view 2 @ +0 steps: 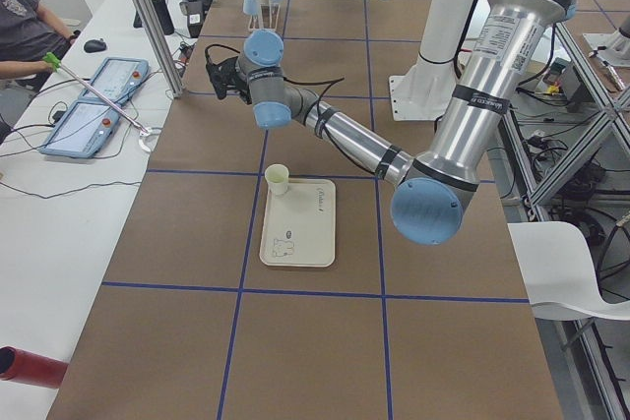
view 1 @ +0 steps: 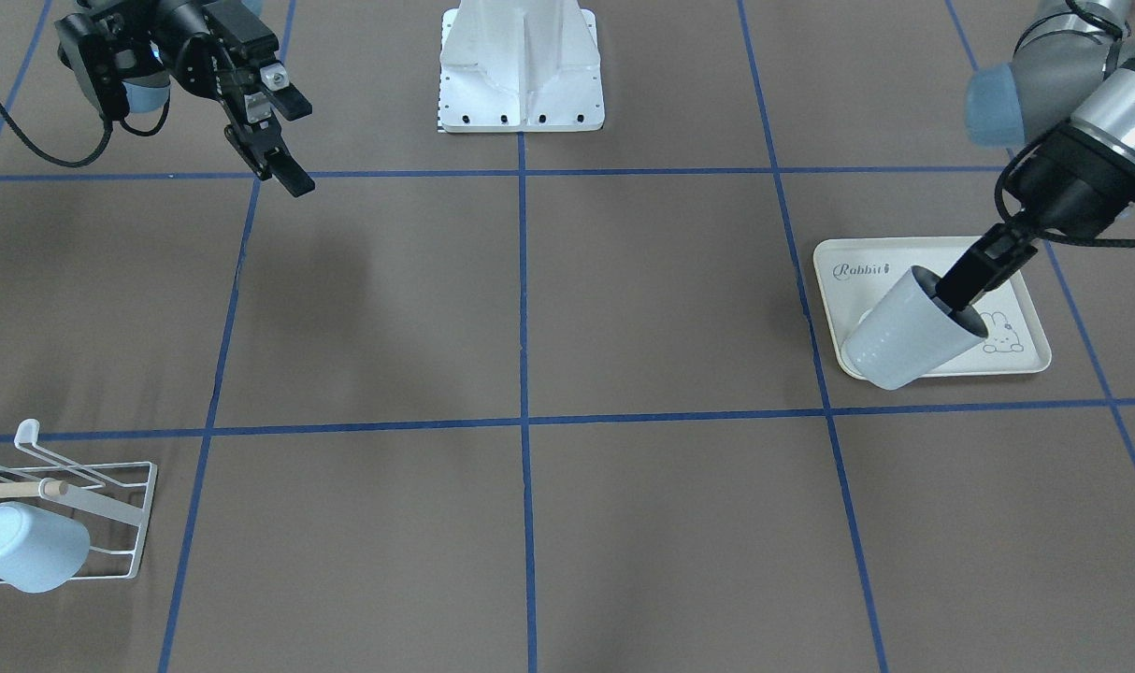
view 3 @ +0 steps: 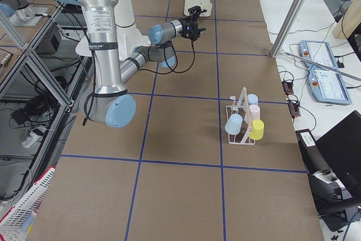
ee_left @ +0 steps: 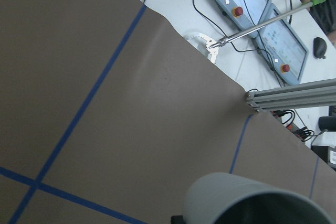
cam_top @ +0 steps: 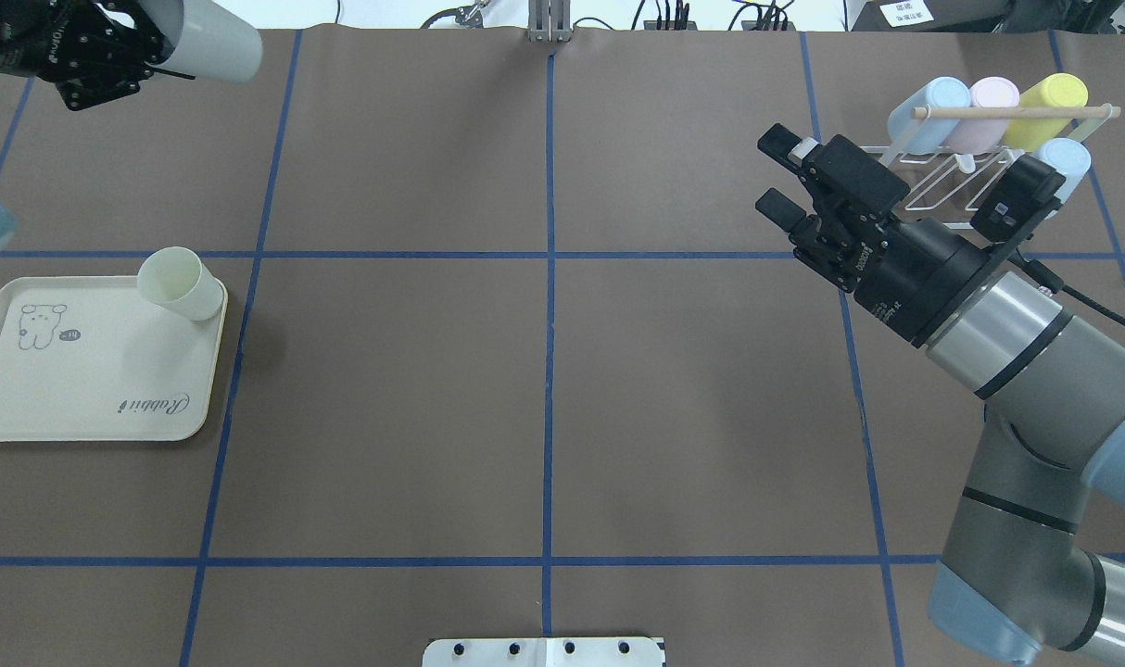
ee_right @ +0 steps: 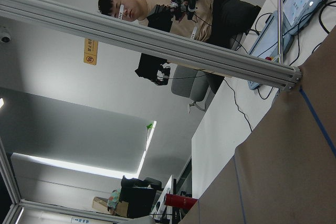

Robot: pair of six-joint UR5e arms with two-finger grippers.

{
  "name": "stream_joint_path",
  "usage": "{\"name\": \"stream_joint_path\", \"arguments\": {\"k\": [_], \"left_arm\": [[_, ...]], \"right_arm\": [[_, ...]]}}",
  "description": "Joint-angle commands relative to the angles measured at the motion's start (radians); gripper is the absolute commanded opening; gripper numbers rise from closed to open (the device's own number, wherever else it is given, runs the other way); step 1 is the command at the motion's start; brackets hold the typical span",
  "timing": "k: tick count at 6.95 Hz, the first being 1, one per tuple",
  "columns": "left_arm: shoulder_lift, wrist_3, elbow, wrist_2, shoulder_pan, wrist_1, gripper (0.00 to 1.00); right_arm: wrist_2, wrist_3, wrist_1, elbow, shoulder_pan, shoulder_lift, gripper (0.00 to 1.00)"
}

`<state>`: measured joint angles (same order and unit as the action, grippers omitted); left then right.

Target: Transfer IKEA cup to right arm and place on rack

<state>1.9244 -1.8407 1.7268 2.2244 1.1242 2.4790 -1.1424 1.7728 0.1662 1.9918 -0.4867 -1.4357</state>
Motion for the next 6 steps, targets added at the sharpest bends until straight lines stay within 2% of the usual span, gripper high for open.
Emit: {"name": "stream_joint_path", "arguments": {"k": [1,2,4,6], "left_arm": [[0.002,-0.254,0.002,-0.191,-0.136,0.246,0.00],[0.004,-0.347,0.000,-0.278,-0.183,0.344,0.00],[0.016,-0.410,-0.001,-0.543,-0.376,0.509,0.00],[0.114,-0.410,-0.013,-0.676,-0.539,0.552,0.00]], "right_arm": [[0.000,0.043,-0.002,0.007,0.011,0.000,1.00],[0.000,0.072,-0.004,0.010,0.013,0.000,1.00],[-0.002,0.085,-0.004,0.013,0.023,0.001,1.00],[-0.002,0.091,-0.005,0.013,0.048,0.032,1.00]]}}
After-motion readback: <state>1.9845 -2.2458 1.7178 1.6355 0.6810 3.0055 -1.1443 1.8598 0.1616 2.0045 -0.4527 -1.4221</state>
